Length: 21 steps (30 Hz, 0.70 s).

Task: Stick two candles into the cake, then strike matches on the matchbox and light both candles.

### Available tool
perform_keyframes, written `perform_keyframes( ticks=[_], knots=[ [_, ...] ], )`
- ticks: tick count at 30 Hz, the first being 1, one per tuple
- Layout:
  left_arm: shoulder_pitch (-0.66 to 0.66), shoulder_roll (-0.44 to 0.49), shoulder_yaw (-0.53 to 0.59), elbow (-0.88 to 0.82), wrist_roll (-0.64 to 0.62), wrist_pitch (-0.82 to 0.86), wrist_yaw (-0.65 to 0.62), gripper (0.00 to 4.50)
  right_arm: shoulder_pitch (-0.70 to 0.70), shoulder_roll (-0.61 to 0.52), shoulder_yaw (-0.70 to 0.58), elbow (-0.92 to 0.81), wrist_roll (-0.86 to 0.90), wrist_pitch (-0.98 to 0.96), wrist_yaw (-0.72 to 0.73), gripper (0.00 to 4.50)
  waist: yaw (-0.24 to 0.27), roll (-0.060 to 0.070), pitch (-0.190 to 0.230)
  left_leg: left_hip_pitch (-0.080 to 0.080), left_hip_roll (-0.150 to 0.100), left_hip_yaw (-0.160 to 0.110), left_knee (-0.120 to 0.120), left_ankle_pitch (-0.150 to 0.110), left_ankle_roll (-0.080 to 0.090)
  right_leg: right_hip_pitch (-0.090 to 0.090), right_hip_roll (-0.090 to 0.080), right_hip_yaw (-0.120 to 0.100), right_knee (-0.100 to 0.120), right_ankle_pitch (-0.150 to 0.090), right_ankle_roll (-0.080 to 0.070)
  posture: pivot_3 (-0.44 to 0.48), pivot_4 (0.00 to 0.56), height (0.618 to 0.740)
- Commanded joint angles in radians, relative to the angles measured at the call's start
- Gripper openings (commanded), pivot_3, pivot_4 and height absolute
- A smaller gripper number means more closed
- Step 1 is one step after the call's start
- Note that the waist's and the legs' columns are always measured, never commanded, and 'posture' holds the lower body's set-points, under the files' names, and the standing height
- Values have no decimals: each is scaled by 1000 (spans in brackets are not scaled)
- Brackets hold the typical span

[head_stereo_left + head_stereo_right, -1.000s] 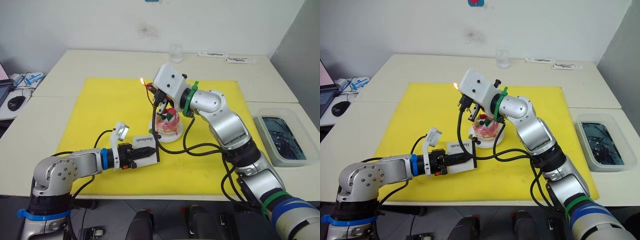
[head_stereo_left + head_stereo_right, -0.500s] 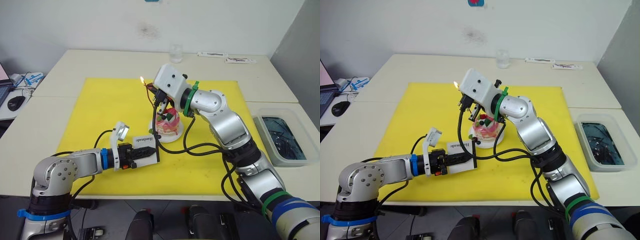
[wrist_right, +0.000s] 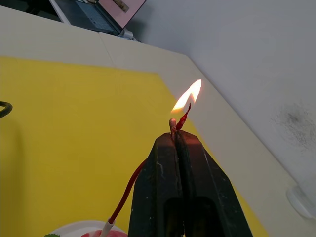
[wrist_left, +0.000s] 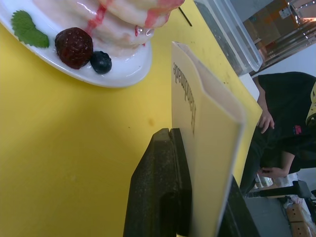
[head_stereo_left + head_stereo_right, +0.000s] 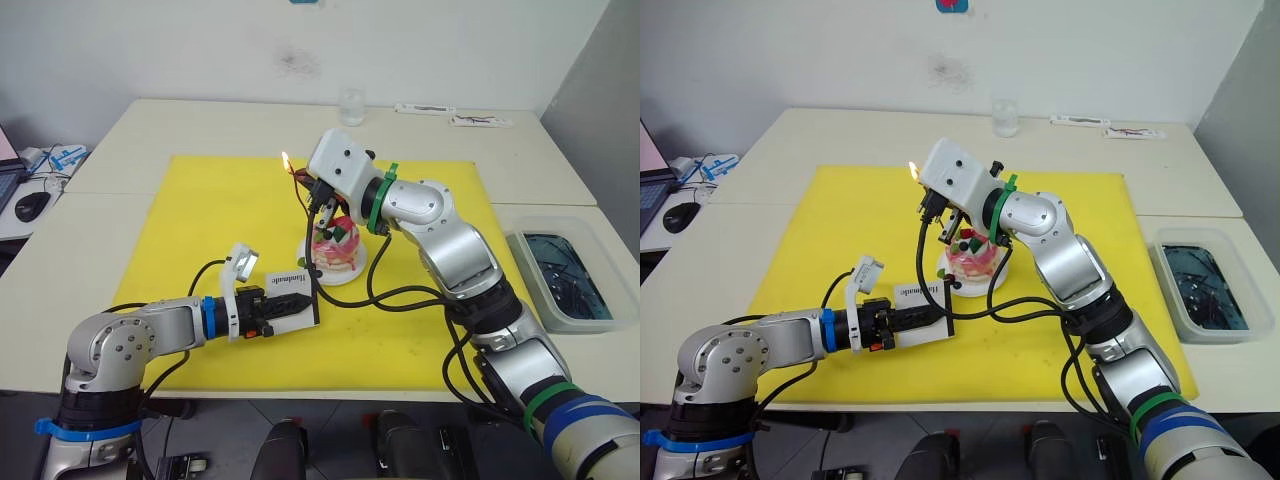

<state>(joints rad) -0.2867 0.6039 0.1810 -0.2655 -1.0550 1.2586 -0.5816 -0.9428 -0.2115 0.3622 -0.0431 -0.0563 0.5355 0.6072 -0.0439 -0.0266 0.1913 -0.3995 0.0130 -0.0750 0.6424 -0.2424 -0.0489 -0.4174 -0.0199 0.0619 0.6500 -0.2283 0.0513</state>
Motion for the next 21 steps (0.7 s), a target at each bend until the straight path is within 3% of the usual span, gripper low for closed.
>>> perform_keyframes(
  ticks=[1, 8, 15, 21],
  knots=[
    [-9, -2, 3, -25, -19, -8, -15, 0, -13, 1, -31, -39, 8, 2, -1, 8, 0, 0, 0, 0, 0, 0, 0, 0, 0, 0, 0, 0, 0, 0, 0, 0, 150, 740],
    [-10, -4, 2, -24, -17, -9, -13, 0, -10, 3, -39, -59, 22, 12, 10, 8, 0, 0, 0, 0, 0, 0, 0, 0, 0, 0, 0, 0, 0, 0, 0, 0, 150, 740],
    [-14, -8, 6, -20, -21, -5, -10, 0, 42, -19, -79, -228, 149, 129, 93, 8, 0, 0, 0, -1, 0, 0, -1, 0, 0, -1, 0, 0, 0, 0, 0, 0, 150, 740],
    [-17, 2, -7, -26, -32, 10, -33, 0, 120, -137, -166, -394, 266, 237, 155, 8, 3, 0, 0, -1, 0, 0, -1, 0, 0, -1, 0, 0, -1, -1, 1, 0, 150, 740]
  ],
)
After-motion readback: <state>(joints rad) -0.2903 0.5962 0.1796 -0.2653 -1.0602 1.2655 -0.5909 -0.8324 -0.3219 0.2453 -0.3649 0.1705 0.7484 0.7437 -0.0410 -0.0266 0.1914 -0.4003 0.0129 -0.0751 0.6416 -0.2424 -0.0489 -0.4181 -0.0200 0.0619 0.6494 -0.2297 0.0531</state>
